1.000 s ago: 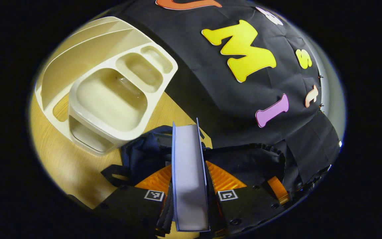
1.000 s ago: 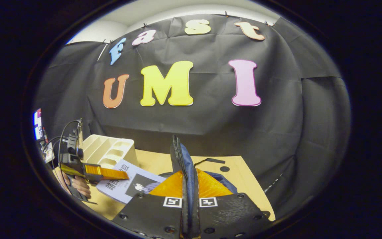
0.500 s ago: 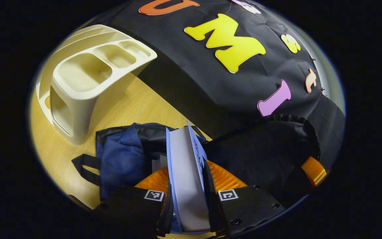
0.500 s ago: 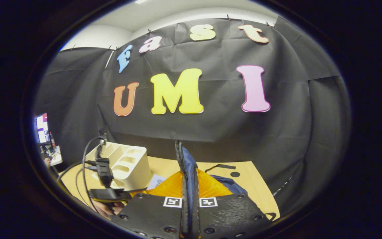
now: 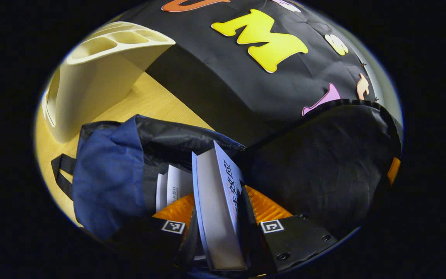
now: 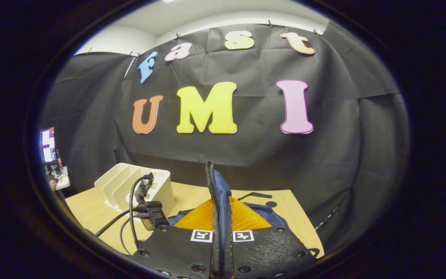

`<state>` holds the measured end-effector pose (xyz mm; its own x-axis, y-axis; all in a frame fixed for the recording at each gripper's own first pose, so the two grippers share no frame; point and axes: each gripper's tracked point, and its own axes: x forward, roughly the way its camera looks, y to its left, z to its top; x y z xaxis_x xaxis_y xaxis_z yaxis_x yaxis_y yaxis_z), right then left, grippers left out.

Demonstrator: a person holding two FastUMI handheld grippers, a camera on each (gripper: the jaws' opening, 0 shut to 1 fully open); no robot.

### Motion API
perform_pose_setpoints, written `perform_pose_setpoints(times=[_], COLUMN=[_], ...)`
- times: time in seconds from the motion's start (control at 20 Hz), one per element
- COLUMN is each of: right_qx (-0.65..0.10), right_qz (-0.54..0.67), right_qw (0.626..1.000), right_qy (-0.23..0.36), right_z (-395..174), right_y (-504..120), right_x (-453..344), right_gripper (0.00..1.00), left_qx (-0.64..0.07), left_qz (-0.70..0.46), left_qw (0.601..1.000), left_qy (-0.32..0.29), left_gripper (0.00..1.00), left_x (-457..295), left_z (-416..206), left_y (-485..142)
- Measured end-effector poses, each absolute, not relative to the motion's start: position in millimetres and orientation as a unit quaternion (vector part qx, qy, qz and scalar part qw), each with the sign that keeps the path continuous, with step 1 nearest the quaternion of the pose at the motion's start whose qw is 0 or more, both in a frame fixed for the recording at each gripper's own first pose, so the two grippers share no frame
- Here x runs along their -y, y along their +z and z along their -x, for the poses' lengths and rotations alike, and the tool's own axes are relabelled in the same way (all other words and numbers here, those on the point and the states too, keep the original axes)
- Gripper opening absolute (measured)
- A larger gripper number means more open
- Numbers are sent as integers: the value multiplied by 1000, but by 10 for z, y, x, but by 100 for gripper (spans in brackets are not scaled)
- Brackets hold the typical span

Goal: Open the schoolbag, grab two books from the bookshelf and put them into the schoolbag.

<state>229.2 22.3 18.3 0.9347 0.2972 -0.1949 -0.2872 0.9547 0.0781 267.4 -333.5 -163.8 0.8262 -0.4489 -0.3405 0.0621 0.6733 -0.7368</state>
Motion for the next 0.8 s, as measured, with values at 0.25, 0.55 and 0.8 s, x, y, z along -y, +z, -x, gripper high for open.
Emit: perform_pose_setpoints(times=[0.25, 0.55, 0.8], right_qx=[-114, -127, -128], right_qz=[-35, -36, -22], right_qw=[984, 985, 988], right_qy=[133, 108, 81], right_z=[-2320, -2293, -2220], right_y=[97, -14, -85], right_x=[-139, -73, 4], right_gripper=[4, 4, 8], left_qx=[-273, -225, -173], left_qz=[303, 226, 179], left_qw=[905, 942, 966], left_qy=[-122, -101, -73], left_gripper=[79, 80, 81], left_x=[3175, 2844, 2382], left_z=[-2634, -2600, -2473], left_y=[-1695, -1368, -1077])
